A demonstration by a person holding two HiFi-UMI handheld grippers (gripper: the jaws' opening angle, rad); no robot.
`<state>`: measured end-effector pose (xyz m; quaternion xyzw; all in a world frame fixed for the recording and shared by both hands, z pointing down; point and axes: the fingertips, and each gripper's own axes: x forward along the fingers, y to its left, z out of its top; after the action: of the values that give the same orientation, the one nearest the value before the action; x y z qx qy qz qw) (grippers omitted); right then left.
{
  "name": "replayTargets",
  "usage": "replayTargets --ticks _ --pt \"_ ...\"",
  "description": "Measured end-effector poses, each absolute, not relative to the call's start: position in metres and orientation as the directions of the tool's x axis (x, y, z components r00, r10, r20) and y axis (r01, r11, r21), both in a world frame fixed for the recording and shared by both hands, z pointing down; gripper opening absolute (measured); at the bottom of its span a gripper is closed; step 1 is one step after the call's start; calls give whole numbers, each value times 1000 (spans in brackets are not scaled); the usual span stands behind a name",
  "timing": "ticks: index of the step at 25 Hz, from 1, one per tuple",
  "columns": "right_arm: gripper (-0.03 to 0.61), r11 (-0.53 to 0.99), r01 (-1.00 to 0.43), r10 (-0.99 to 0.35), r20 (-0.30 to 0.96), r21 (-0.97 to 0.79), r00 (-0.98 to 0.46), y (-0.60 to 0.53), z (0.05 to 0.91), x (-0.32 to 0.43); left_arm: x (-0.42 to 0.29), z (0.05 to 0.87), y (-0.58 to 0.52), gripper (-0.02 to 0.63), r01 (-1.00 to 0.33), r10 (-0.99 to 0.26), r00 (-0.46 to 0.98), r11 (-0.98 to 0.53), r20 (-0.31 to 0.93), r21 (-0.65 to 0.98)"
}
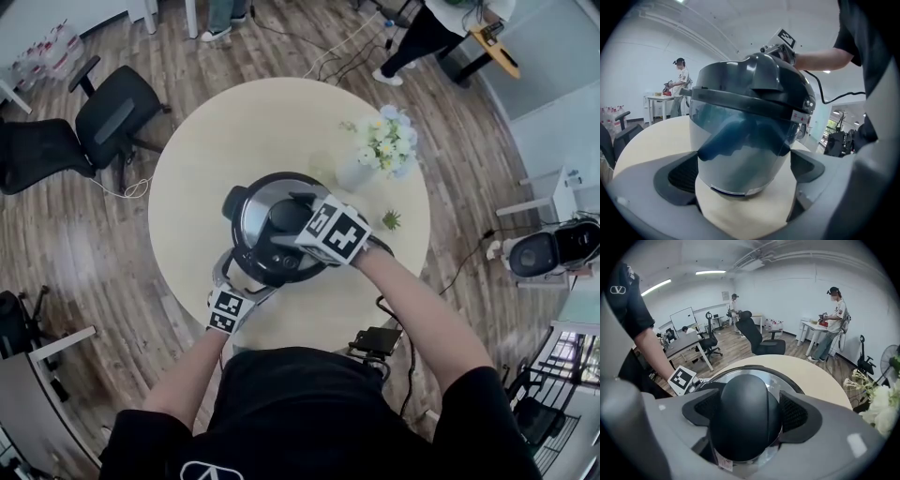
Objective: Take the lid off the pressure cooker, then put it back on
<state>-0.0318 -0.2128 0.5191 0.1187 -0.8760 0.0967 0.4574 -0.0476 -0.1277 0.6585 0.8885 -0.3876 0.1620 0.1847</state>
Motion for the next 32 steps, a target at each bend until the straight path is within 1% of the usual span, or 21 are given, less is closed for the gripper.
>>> replayTargets --ticks 6,7,8,9,16,23,27,32 --pt "377 944 -327 -155 819 -42 -553 -212 516 -31 -46 658 -127 591 -754 -620 637 -625 457 203" --pt "359 941 -337 -161 822 -40 -546 -211 516 -31 -46 658 -127 591 -756 -621 635 -623 460 202" --pt "294 936 -350 -169 824 -38 -540 -209 516 -32 -46 658 -127 591 -757 -621 633 -621 462 202" --pt "287 931 -364 -177 826 -37 -536 -209 515 -32 -46 658 -127 591 -757 -621 632 -621 463 202" --pt "285 920 -390 -193 831 -32 -523 -210 516 -32 -45 658 -127 589 -760 -625 629 -618 462 201" --pt "288 873 -486 -243 836 -32 -491 -216 517 -31 -45 659 -126 589 -762 -630 628 -617 457 197" --pt "288 787 -617 -330 826 -26 -457 -223 516 -29 -45 658 -127 589 -763 -634 628 -615 452 198" --pt "288 599 -801 -467 810 -5 -355 -230 515 -22 -45 659 -126 589 -767 -641 623 -611 448 194"
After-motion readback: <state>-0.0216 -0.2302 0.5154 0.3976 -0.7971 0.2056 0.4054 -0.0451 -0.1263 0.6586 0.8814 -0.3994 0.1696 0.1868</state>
